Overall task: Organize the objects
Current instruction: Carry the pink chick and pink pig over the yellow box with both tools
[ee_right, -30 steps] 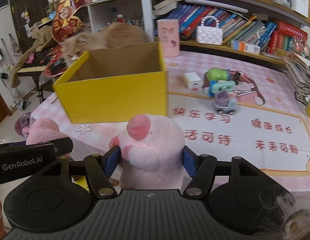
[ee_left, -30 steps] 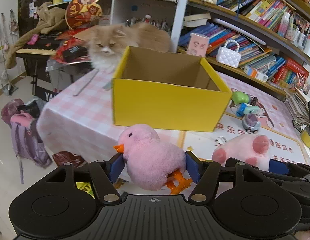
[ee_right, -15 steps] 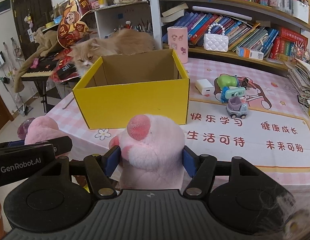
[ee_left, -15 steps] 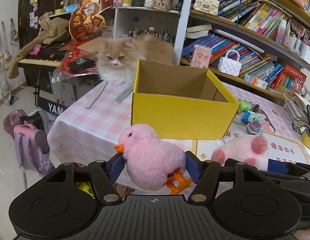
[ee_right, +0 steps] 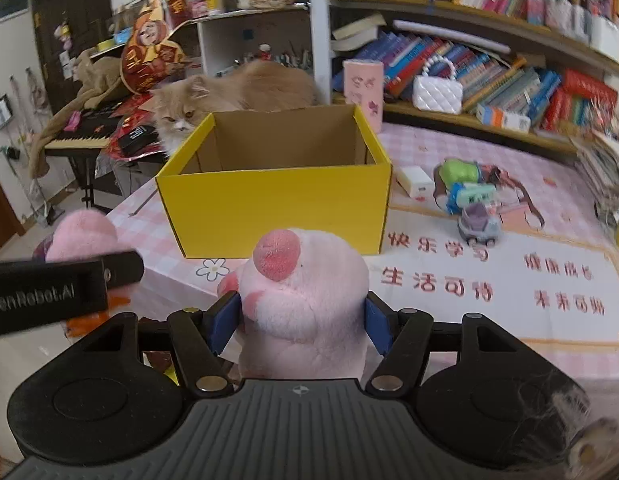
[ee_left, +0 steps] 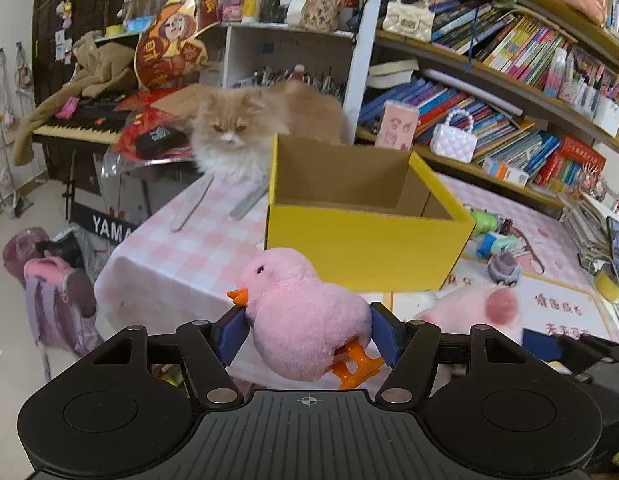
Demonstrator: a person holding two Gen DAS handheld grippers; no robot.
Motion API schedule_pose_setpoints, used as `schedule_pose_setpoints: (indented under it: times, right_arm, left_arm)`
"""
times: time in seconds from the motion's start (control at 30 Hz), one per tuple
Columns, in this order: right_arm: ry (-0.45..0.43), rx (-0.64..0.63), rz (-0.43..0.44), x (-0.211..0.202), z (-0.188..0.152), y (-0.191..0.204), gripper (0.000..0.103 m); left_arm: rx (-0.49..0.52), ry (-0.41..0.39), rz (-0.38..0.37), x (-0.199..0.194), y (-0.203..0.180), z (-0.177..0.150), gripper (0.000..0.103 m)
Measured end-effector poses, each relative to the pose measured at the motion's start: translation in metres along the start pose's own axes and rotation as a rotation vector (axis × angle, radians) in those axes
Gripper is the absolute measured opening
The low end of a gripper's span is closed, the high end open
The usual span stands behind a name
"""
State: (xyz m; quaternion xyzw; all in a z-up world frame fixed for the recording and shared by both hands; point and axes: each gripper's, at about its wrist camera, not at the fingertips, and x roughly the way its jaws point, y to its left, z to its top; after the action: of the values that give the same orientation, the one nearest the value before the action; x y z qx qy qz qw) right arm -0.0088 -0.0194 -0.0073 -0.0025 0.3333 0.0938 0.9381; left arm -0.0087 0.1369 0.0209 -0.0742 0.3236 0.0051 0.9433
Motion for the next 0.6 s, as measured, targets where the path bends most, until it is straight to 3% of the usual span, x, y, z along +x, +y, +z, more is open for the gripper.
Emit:
schedule_pose_setpoints:
  times: [0.27, 0.6]
  right_arm:
    - [-0.04, -0.049, 0.034, 0.009, 0.02, 0.002, 0.063]
    - [-0.2, -0.108, 0.041, 0.043, 0.108, -0.021, 0.063]
  left_arm:
    - [-0.018, -0.046, -0.044, 0.001, -0.007, 0.025, 0.065]
    - [-0.051, -0.166, -0.083, 0.025, -0.02, 0.097, 0.065]
